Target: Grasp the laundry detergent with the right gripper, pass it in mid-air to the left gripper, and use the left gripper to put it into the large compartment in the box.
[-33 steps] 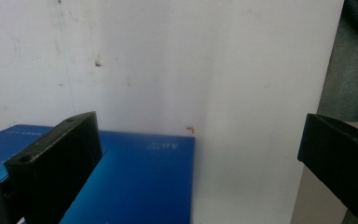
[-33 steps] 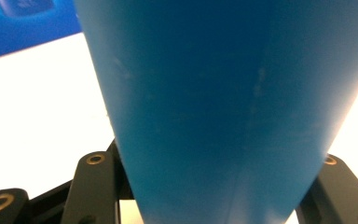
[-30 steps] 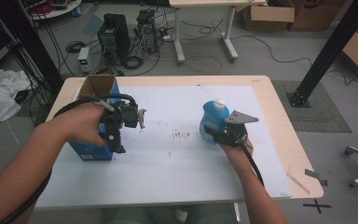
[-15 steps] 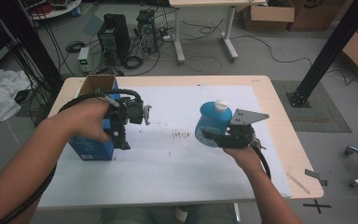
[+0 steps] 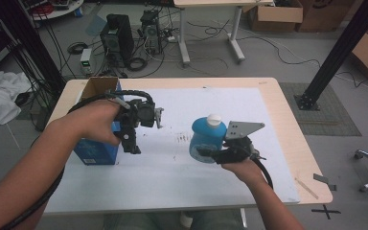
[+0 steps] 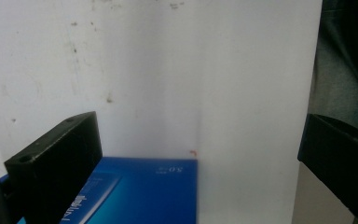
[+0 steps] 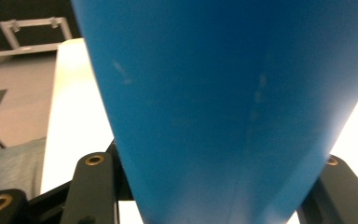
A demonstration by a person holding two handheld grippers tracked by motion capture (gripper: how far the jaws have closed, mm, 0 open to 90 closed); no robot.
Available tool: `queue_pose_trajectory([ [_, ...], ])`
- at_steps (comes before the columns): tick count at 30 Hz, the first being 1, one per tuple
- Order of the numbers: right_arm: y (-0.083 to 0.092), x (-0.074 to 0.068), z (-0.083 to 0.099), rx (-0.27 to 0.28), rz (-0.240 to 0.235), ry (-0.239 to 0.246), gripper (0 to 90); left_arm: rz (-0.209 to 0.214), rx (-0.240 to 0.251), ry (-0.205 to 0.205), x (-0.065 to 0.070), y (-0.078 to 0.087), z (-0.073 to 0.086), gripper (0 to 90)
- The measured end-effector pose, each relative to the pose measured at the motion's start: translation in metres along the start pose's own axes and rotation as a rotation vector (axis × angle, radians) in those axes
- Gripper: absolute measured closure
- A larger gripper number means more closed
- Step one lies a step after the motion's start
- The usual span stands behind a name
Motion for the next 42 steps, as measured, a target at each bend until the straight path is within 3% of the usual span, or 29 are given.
queue_pose_trajectory([
  [8,-0.032,-0.018,0.005,-0.038,-0.126,0.018,43.9,0.017,0.001,-0.008,0.004,0.003,-0.009,0.1],
  [17,-0.073,-0.032,0.007,-0.081,-0.217,0.018,43.9,0.039,0.019,-0.006,0.01,0.004,-0.015,0.1],
  [27,-0.11,-0.042,0.004,-0.083,-0.258,0.017,44.1,0.056,0.033,0.0,0.016,0.003,-0.018,0.1],
  [42,-0.136,-0.049,-0.003,-0.073,-0.271,0.019,44.1,0.068,0.052,0.03,0.021,-0.004,-0.019,0.3],
])
Point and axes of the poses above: each handheld gripper's, and its own axes: y roughly backward along the jaws, z roughly out of its underside, x roughly to its right, the point moved 4 cm from there along -y, roughly forward along the jaws, and after that the axes turned 10 degrees about x, right-handed, at the moved point
